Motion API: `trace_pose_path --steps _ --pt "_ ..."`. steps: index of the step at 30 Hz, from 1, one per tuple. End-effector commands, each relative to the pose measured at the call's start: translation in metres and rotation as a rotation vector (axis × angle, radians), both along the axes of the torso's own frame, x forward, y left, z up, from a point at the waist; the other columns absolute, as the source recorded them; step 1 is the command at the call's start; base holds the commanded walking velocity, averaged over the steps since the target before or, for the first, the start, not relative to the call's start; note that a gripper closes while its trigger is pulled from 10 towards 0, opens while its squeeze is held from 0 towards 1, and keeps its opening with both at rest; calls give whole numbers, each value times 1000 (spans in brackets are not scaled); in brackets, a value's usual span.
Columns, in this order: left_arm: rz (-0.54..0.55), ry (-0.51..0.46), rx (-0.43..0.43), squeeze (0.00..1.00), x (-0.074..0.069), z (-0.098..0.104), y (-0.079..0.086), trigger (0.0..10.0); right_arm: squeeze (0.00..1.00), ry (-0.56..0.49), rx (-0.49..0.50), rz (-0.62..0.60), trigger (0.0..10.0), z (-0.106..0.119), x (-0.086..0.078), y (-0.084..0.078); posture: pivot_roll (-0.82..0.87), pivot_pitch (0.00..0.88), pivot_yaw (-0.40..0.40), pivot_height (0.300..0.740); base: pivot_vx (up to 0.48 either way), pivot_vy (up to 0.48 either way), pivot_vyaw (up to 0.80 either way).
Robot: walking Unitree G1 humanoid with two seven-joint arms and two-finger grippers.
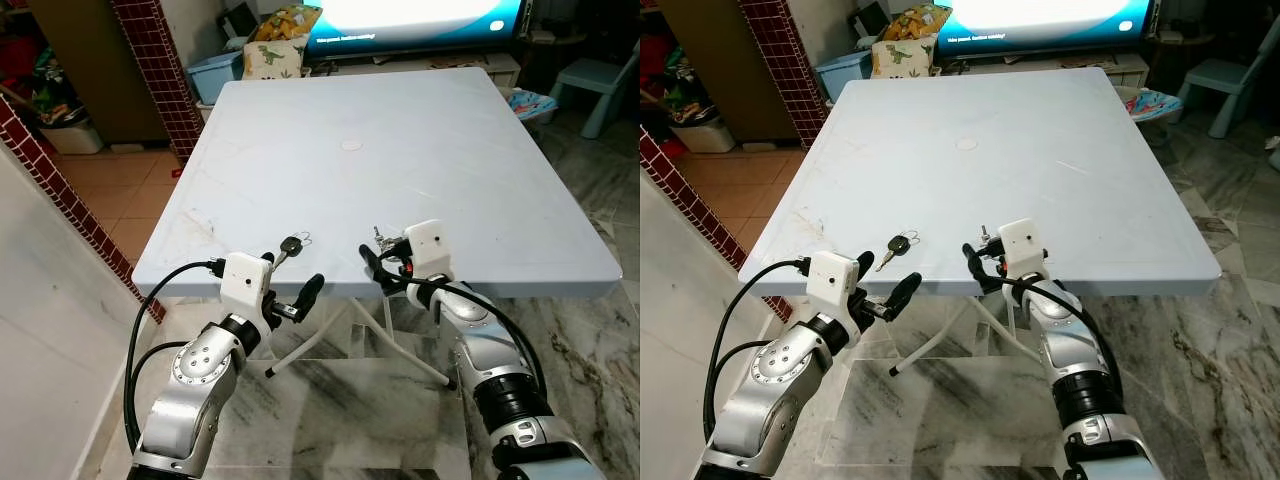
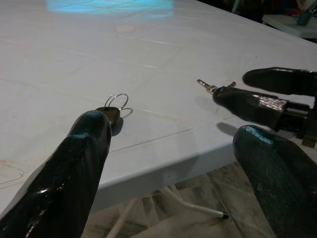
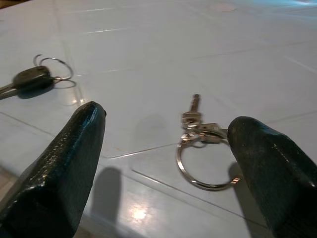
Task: Hang keys on a hook
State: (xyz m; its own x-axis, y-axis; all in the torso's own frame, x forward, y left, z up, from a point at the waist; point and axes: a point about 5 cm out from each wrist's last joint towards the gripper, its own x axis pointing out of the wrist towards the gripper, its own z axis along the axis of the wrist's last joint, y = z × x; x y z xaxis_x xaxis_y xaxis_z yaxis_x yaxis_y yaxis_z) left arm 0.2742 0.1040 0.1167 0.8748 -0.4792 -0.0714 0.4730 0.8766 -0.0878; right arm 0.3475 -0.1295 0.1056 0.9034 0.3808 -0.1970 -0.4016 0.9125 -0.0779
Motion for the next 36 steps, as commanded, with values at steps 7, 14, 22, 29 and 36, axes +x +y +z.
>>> trace_pose_path --steps 7,14,22,29,36 --pt "-5 -2 15 0 -1 2 2 10000 0 6 13 28 10000 -1 5 7 -45 64 101 740 0 0 0" --pt "-14 5 16 0 -2 1 1 10000 0 84 78 25 9686 -11 6 2 -44 65 103 740 0 0 0" --pt "-11 9 16 0 -3 0 1 10000 0 123 99 28 0 -18 4 2 -40 67 99 740 0 0 0" --pt "-12 10 17 0 -3 1 1 10000 0 138 64 65 0 -23 0 5 -40 71 103 740 0 0 0" --pt "-11 13 17 0 -3 0 1 10000 0 124 -25 105 0 -28 -11 2 -40 71 103 740 0 0 0"
